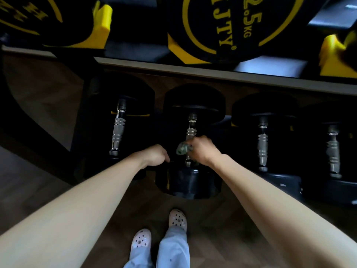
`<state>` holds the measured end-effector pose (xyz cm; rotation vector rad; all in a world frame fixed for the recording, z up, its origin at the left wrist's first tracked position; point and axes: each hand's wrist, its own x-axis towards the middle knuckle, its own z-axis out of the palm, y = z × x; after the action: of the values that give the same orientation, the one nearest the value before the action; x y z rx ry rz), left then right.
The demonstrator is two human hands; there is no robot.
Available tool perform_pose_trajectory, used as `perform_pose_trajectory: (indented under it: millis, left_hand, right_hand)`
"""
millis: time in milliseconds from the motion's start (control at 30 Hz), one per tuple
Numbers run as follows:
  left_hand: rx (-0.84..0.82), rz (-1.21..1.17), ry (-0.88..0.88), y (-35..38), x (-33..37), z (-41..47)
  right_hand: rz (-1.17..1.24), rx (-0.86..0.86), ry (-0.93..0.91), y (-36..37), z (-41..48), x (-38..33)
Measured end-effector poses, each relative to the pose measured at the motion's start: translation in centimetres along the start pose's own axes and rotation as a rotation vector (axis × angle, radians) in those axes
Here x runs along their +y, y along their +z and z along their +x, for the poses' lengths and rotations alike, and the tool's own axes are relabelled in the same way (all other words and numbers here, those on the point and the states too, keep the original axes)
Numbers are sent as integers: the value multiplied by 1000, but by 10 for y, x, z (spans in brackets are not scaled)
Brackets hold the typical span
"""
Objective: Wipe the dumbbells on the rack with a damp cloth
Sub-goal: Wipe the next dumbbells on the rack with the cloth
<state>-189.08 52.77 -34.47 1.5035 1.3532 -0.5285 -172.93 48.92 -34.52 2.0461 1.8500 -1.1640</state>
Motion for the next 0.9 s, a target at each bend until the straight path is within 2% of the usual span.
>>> perform_pose_trajectory:
  millis: [133,300,433,500,567,667,900]
  left_hand:
    - [20,22,-9,1,6,-3]
    - [24,28,-8,4,11,-5]
    - [30,47,-4,7,7,-4]
    - [46,24,-7,9,8,-7]
    - [103,-23,-25,12,11,-10]
    - [203,-73,-34,19,18,-16]
    - [268,-84,-3,38,45,-21]
  right_hand:
    - [-96,-233,-37,-4,-5,-2]
    - [104,-360,-91,-29,-13,-6]
    - [228,-328,-250,-30,-24,-16]
    - [293,-306,-264,-29,-33,-10]
    - [420,-279,-233,-31,-44,3]
    - [489,-232,-151,-36,-63,21]
    - [410,-58,15,-22,-95,47]
